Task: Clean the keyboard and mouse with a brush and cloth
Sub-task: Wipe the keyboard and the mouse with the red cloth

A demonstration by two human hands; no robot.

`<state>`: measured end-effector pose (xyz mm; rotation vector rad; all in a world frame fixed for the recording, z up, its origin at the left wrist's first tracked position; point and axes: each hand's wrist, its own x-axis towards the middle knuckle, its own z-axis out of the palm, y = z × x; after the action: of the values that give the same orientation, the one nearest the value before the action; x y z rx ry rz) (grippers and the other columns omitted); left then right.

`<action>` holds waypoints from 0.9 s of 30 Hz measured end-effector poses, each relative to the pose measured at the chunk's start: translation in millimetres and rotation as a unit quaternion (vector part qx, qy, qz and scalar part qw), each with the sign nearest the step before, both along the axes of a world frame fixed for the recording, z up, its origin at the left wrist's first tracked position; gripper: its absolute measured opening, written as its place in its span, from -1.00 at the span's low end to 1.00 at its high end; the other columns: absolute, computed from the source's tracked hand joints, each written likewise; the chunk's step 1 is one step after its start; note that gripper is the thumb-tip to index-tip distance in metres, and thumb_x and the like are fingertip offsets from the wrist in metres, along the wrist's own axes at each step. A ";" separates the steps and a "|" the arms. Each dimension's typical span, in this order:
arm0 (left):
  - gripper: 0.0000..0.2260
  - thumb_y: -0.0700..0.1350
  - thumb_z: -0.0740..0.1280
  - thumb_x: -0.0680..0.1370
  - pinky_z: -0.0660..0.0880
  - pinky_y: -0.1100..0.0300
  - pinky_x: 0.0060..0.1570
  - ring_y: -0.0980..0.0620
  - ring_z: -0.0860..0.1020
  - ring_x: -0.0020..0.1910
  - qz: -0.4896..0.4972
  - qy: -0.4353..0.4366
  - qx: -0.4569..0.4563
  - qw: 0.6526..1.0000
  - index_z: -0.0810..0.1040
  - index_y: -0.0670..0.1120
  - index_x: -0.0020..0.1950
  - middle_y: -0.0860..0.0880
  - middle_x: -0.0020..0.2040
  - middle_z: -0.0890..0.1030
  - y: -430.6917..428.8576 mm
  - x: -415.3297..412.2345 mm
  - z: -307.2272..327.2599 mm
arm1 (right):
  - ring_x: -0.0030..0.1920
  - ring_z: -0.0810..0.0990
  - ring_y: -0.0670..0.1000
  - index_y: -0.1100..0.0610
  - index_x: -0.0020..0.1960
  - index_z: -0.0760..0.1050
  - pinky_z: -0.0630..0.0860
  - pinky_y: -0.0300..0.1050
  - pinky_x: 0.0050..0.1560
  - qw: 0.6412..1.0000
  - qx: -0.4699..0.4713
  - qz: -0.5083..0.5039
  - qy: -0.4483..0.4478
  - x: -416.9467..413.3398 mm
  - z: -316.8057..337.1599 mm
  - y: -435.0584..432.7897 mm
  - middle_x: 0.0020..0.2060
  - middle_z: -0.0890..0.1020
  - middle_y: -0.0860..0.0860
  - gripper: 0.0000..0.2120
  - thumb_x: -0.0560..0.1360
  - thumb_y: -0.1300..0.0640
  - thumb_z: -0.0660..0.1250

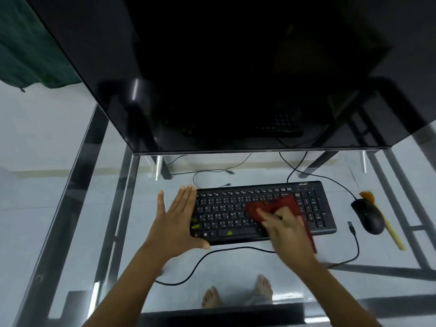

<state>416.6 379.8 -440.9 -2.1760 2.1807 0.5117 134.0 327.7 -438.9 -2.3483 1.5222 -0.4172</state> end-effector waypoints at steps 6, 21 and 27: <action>0.25 0.57 0.22 0.16 -0.43 -0.20 0.40 0.08 -0.32 0.52 -0.008 0.023 0.020 1.000 -0.32 -0.06 0.55 0.04 0.56 -0.26 2.5 11.4 -1.5 | -0.18 0.39 -0.23 -0.57 -0.06 0.40 0.35 -0.35 -0.14 0.972 0.025 0.232 0.041 35.9 4.9 22.5 -0.20 0.43 -0.27 -0.80 0.56 -0.20 0.22; 0.22 0.43 0.38 0.22 -0.34 -0.03 0.47 0.23 -0.32 0.49 0.003 0.144 0.031 0.989 -0.42 0.06 0.50 0.19 0.51 -0.37 11.6 27.4 -11.3 | -0.33 0.49 -0.01 0.01 0.19 0.60 0.63 -0.01 -0.23 0.999 -0.020 -0.029 -0.002 -3.6 -8.3 -16.6 -0.16 0.51 0.04 -0.73 0.50 0.16 0.40; 0.23 0.41 0.42 0.22 -0.33 -0.01 0.47 0.23 -0.30 0.50 0.007 0.157 0.028 0.987 -0.39 0.04 0.52 0.19 0.52 -0.36 11.5 27.6 -14.7 | -0.23 0.46 0.03 -0.09 0.27 0.54 0.43 -0.14 -0.24 0.993 0.029 0.119 0.002 62.8 -10.4 28.8 -0.16 0.52 -0.05 -0.64 0.48 0.05 0.42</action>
<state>444.3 391.3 -455.6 -2.2132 2.2596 0.9649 196.8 356.5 -449.4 -2.4470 1.2192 -0.3059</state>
